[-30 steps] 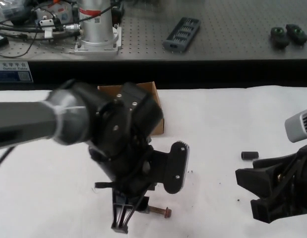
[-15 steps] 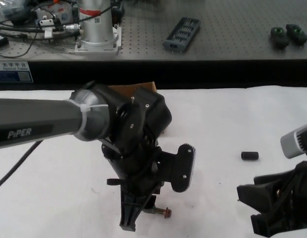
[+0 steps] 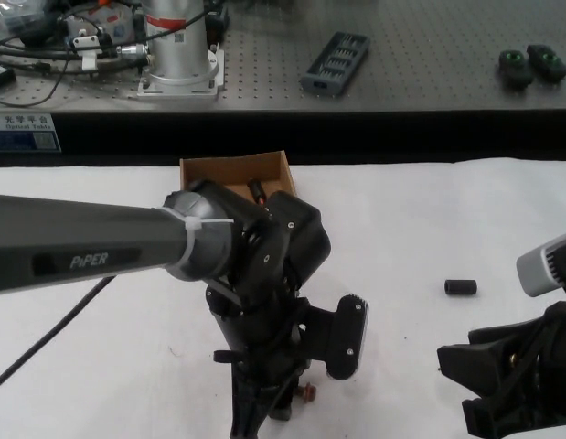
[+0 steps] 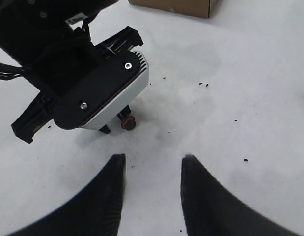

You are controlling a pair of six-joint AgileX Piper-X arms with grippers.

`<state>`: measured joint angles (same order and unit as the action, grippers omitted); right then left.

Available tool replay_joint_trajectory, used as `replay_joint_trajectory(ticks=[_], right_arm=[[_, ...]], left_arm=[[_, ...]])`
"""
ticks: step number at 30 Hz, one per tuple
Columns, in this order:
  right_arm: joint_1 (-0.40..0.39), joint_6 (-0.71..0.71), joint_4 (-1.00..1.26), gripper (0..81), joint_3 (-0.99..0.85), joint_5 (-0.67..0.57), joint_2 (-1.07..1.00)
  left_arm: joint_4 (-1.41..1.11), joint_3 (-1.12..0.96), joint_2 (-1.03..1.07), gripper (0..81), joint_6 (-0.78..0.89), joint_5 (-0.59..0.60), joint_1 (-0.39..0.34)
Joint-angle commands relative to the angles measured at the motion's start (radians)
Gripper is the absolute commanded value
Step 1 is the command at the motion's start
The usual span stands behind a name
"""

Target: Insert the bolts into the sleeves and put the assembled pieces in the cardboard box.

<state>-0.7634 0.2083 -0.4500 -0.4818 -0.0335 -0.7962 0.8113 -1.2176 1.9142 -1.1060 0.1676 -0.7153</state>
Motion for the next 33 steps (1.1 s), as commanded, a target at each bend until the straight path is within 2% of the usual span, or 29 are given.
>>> replay_joint_trajectory(ticks=[1,5,9,11,14,16,19,22,26,30,33], right_arm=[[0.008,0.001,0.014,28.4,0.000,0.001,0.006],[0.008,0.001,0.014,28.4,0.000,0.001,0.006],[0.008,0.011,0.014,28.4,0.000,0.024,0.006],[0.008,0.051,0.014,28.4,0.000,0.084,0.006],[0.017,0.075,0.014,28.3,0.000,0.142,0.001],[0.045,0.116,0.014,26.7,-0.006,0.108,-0.020],[0.112,0.190,0.014,23.2,-0.047,0.022,-0.099],[0.174,0.225,0.023,23.3,-0.124,0.016,-0.227],[0.222,0.132,0.058,23.4,-0.263,0.008,-0.439],[0.279,0.035,-0.016,23.4,-0.440,-0.001,-0.663],[0.321,-0.086,-0.131,28.9,-0.574,-0.008,-0.818]], left_arm=[[-0.005,-0.008,0.023,24.2,0.036,-0.010,-0.008],[-0.034,-0.022,0.023,0.0,0.104,-0.053,-0.008],[-0.081,-0.052,0.023,0.0,0.283,-0.051,-0.008],[-0.111,-0.067,0.013,0.0,0.467,-0.042,-0.005],[-0.190,-0.065,-0.031,0.0,0.739,0.073,0.027],[-0.209,-0.065,-0.071,0.0,0.850,0.130,0.055],[-0.204,-0.044,-0.166,0.0,0.946,0.130,0.089],[-0.207,0.028,-0.302,0.0,1.034,0.130,0.117],[-0.237,0.163,-0.551,0.0,1.128,0.133,0.134],[-0.269,0.284,-0.833,0.0,1.266,0.133,0.134],[-0.269,0.333,-1.014,0.0,1.344,0.124,0.134]])
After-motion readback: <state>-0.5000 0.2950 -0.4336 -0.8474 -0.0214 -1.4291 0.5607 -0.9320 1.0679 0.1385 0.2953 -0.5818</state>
